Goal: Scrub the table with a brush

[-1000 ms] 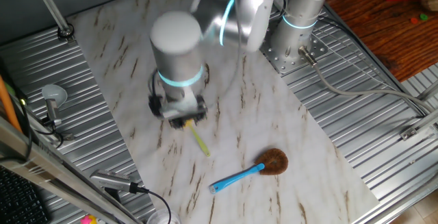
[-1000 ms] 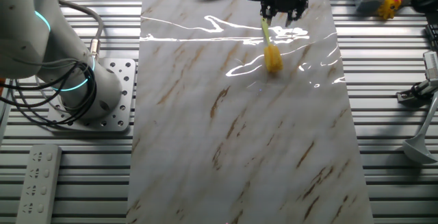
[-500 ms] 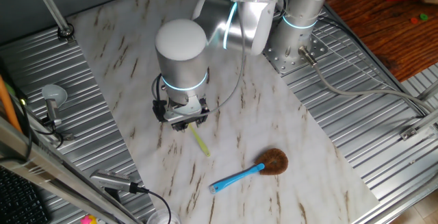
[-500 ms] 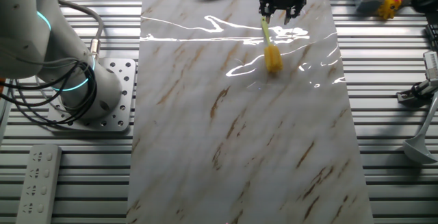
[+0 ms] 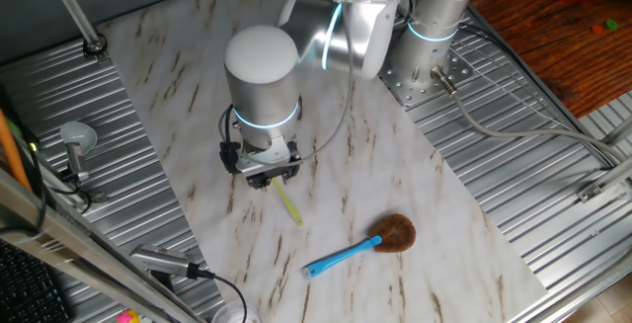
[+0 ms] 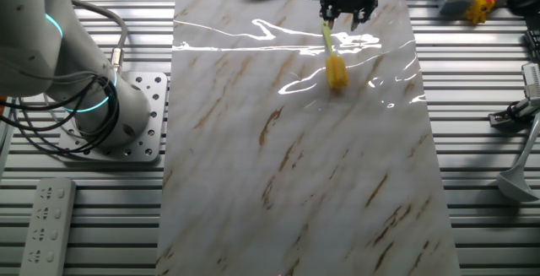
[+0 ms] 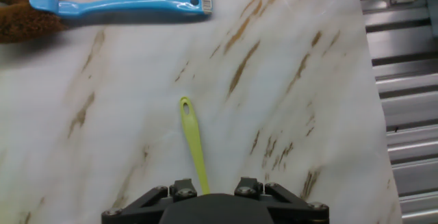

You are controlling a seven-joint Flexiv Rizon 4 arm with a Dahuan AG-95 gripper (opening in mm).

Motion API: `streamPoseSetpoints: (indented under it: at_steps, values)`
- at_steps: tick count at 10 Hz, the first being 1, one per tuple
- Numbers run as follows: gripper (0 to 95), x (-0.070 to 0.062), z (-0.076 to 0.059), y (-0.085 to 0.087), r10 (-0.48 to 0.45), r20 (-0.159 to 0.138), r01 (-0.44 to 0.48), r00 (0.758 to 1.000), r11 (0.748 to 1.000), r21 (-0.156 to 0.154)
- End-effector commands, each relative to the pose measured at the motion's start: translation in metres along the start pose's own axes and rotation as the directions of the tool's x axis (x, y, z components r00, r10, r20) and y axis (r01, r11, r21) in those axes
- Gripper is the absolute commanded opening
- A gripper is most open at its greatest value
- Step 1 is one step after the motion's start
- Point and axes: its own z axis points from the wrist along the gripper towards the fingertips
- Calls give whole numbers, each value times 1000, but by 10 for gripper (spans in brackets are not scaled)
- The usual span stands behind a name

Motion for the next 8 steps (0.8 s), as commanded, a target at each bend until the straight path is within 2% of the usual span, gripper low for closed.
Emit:
streamPoseSetpoints:
  at_steps: [1,2,3,6,8]
  values:
    - [380,0,18,-4,-34,-7,34,999,999,0]
    - [380,2,30,0,-33,13,33,999,999,-2]
    - [380,2,35,2,-39,17,39,999,999,-2]
    - [380,-3,46,19,-58,-6,58,998,998,-3]
    - [380,-3,46,19,-33,-8,33,999,999,-2]
